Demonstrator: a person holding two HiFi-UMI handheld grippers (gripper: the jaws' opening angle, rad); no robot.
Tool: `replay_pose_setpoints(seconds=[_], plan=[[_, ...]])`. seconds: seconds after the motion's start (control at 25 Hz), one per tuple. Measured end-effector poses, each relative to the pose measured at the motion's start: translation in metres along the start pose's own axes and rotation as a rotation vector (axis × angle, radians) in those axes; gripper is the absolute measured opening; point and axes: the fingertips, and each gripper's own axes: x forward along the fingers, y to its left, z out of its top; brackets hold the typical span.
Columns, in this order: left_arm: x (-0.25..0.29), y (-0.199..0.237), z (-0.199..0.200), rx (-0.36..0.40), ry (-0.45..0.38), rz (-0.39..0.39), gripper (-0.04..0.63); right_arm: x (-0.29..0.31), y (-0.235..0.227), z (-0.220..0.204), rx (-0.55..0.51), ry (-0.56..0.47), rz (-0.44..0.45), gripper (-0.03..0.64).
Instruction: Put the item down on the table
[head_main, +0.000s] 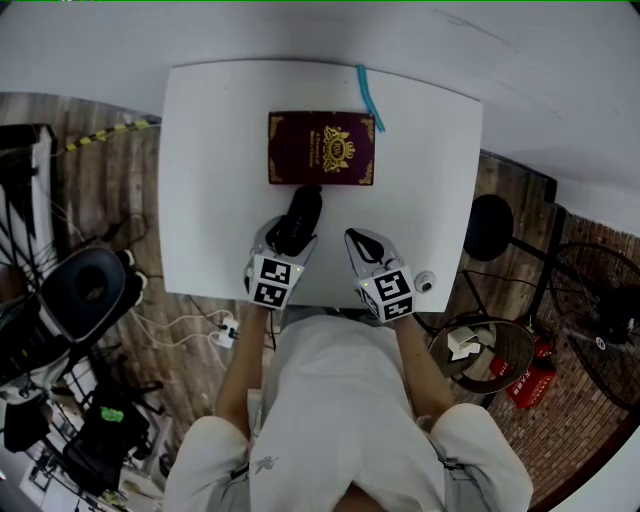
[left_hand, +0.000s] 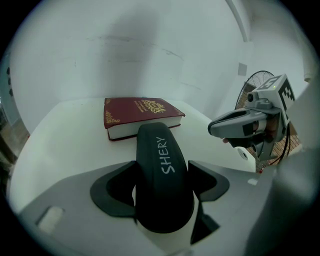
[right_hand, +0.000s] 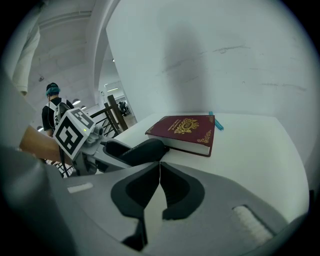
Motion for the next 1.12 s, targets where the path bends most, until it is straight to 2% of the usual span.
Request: replay_pose_setpoints(seconds=[0.32,0.56,1.12], plan=[[0.003,-0.002,-0.002,-0.007,0.014,0.003,0.362,-0.001,0.003,-0.001,-0.003,-0.002,0.001,0.008],[0.004,-0.008,0.000,-0.008,0.008,-0.007,0.398,-0.006,0.003,0.000,-0.007,-0.008,-0.006,0.008],[-0.014,-0.005,0.015,-0.006,-0.060,-0.010,0.403,-0.013,0.010,0.004,-0.024,-0.030,-0.042,0.008]])
